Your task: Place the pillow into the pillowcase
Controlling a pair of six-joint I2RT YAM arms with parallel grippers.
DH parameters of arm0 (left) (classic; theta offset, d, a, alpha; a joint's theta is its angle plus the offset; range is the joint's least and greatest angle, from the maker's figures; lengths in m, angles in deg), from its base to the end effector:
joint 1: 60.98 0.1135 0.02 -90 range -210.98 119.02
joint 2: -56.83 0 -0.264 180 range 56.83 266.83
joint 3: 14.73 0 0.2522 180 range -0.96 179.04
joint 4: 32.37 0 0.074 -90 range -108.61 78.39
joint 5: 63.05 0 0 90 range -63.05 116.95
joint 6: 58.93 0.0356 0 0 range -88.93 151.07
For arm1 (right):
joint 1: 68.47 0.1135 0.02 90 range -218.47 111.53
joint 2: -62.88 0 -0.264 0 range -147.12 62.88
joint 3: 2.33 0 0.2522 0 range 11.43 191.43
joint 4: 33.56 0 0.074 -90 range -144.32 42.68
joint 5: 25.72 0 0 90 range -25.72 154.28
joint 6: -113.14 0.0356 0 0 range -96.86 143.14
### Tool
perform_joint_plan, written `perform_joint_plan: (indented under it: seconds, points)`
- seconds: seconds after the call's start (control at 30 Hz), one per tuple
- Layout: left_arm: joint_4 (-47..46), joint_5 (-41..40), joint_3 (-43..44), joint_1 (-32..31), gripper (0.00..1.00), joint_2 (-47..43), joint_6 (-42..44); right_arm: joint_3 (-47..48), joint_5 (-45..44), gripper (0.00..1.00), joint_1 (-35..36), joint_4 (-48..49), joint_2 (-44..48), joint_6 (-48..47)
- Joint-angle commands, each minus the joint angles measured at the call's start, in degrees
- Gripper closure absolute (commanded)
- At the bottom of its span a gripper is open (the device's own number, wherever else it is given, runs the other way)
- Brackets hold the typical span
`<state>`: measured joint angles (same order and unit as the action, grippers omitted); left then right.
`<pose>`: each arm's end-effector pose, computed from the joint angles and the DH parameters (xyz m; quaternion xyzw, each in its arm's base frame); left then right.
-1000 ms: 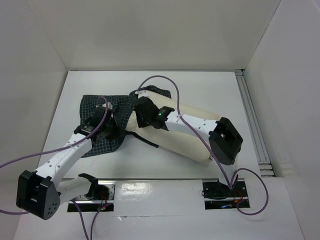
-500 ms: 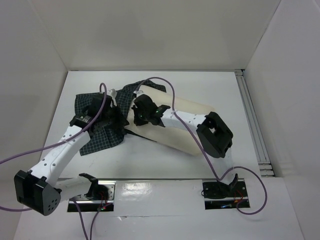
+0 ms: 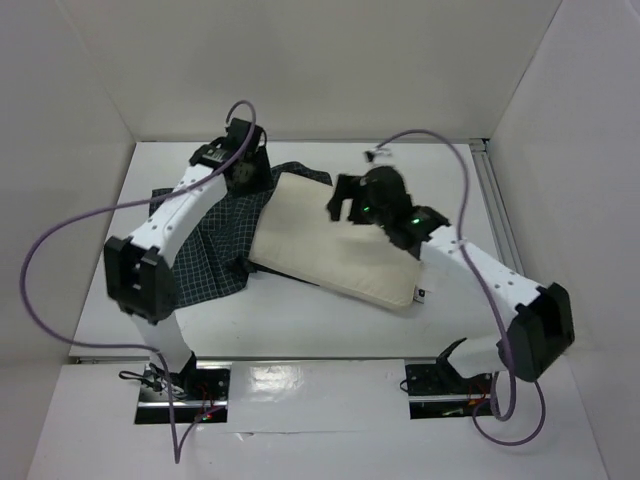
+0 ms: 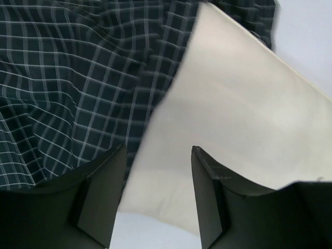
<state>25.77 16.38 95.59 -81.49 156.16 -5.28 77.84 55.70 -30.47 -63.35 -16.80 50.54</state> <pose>0.3624 -0.1286 0.3422 -0.1610 0.9135 -0.0978 0.3607 0.2555 0.1929 0.3219 -0.0419 0.8603 0.2179 0.4589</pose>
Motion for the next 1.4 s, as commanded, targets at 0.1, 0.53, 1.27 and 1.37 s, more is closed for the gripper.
perform_joint_plan:
  seconds: [0.1, 0.53, 1.27, 1.37]
  points:
    - [8.7, -18.0, 16.8, -2.0, 0.34, 16.6, 2.6, -7.3, 2.0, 0.04, -21.9, -9.4, 6.6, 0.4]
    - [9.8, -6.9, 27.3, -2.0, 0.9, 28.8, 6.7, -18.9, 13.2, 0.02, -33.1, -0.5, 1.1, 0.4]
    - [8.8, 20.7, 31.2, -11.4, 1.0, 14.2, 10.2, -10.7, 16.7, 1.0, -14.1, -7.5, 22.4, 4.3]
    - [11.0, 17.0, 33.2, -11.4, 1.0, 15.1, 9.6, -12.4, 15.0, 1.0, -8.5, -8.2, 24.1, 5.6]
